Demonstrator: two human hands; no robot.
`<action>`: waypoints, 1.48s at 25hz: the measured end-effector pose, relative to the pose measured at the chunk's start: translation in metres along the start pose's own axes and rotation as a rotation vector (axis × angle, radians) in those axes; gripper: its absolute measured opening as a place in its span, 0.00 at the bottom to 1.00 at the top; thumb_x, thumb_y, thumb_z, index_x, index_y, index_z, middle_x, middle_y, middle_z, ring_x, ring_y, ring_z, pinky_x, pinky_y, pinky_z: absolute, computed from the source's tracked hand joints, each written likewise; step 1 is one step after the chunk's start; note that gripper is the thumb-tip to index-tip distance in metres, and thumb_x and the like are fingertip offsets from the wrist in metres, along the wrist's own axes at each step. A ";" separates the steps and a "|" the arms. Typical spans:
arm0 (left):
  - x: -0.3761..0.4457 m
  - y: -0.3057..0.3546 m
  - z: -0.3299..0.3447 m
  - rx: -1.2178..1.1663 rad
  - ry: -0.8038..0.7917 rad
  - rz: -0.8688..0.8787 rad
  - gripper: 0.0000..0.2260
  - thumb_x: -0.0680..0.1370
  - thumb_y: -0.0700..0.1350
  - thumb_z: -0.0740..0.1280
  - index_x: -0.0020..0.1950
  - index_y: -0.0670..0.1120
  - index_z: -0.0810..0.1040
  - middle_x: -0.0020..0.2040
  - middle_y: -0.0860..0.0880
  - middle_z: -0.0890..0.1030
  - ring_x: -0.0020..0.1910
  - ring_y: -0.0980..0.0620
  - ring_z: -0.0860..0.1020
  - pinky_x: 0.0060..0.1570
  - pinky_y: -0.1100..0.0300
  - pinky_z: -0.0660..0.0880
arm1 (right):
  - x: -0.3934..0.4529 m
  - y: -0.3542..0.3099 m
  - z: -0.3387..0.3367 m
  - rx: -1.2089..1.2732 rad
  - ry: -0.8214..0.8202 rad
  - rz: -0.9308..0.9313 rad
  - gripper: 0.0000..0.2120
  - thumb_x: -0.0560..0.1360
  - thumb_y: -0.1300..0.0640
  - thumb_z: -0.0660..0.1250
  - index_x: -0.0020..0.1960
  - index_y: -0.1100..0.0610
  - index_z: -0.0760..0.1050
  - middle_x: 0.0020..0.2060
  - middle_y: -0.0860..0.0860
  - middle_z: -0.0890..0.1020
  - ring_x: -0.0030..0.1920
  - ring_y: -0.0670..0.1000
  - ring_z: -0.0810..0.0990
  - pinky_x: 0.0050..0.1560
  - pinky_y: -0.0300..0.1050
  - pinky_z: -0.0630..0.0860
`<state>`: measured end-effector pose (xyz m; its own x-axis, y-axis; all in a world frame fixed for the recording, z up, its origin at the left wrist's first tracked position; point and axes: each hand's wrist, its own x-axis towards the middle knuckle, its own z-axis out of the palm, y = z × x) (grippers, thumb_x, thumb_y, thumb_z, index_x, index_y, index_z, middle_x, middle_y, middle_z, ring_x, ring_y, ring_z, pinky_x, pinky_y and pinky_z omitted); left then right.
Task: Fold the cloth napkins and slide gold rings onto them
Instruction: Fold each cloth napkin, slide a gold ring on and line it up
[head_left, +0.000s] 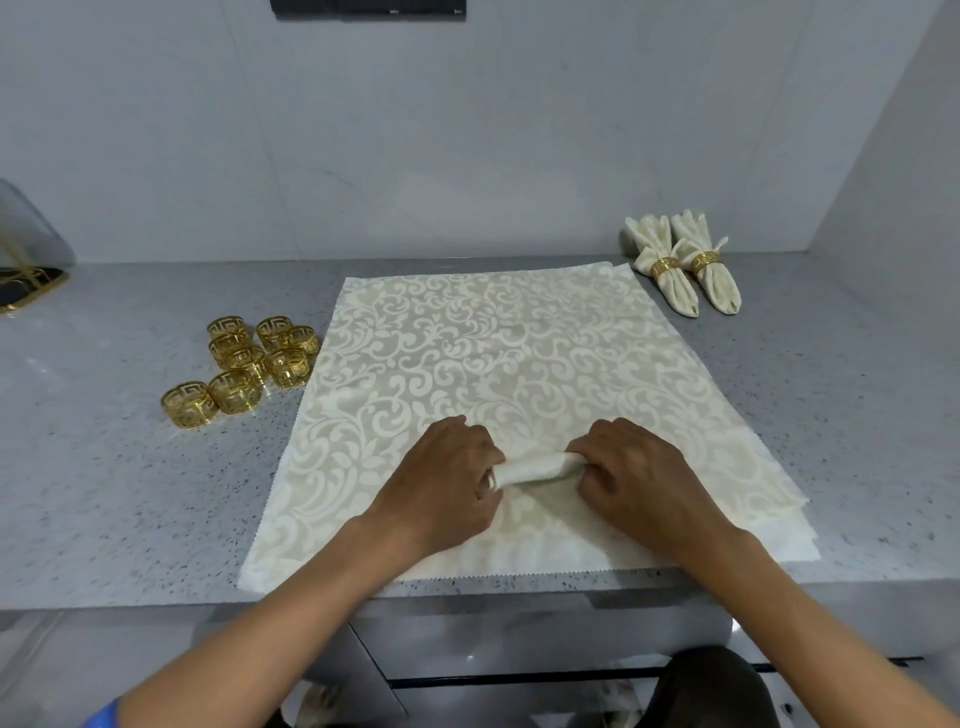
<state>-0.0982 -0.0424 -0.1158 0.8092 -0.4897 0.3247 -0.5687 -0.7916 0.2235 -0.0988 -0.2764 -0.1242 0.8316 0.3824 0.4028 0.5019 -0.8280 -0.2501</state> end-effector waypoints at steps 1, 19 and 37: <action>0.005 0.006 -0.014 -0.061 -0.023 -0.088 0.09 0.69 0.46 0.63 0.30 0.44 0.72 0.29 0.48 0.72 0.31 0.49 0.71 0.41 0.50 0.73 | 0.003 -0.004 -0.007 0.074 -0.002 0.062 0.09 0.70 0.62 0.62 0.45 0.52 0.79 0.36 0.43 0.78 0.36 0.45 0.73 0.35 0.39 0.67; 0.032 0.010 -0.018 0.141 -0.149 -0.285 0.16 0.75 0.46 0.66 0.62 0.44 0.76 0.61 0.46 0.78 0.64 0.45 0.75 0.62 0.54 0.70 | 0.017 -0.038 0.036 -0.120 -0.289 0.209 0.41 0.71 0.40 0.24 0.80 0.53 0.46 0.80 0.49 0.49 0.79 0.47 0.45 0.77 0.45 0.40; 0.004 -0.019 0.005 0.127 -0.482 -0.015 0.41 0.76 0.72 0.43 0.80 0.50 0.39 0.80 0.55 0.39 0.77 0.60 0.36 0.77 0.51 0.39 | 0.003 -0.043 0.019 -0.026 -0.422 0.209 0.31 0.80 0.41 0.35 0.80 0.51 0.39 0.79 0.45 0.40 0.77 0.41 0.35 0.75 0.41 0.33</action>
<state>-0.0833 -0.0313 -0.1235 0.8103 -0.5676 -0.1457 -0.5585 -0.8233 0.1014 -0.1136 -0.2317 -0.1286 0.9409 0.3354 -0.0482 0.3119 -0.9129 -0.2631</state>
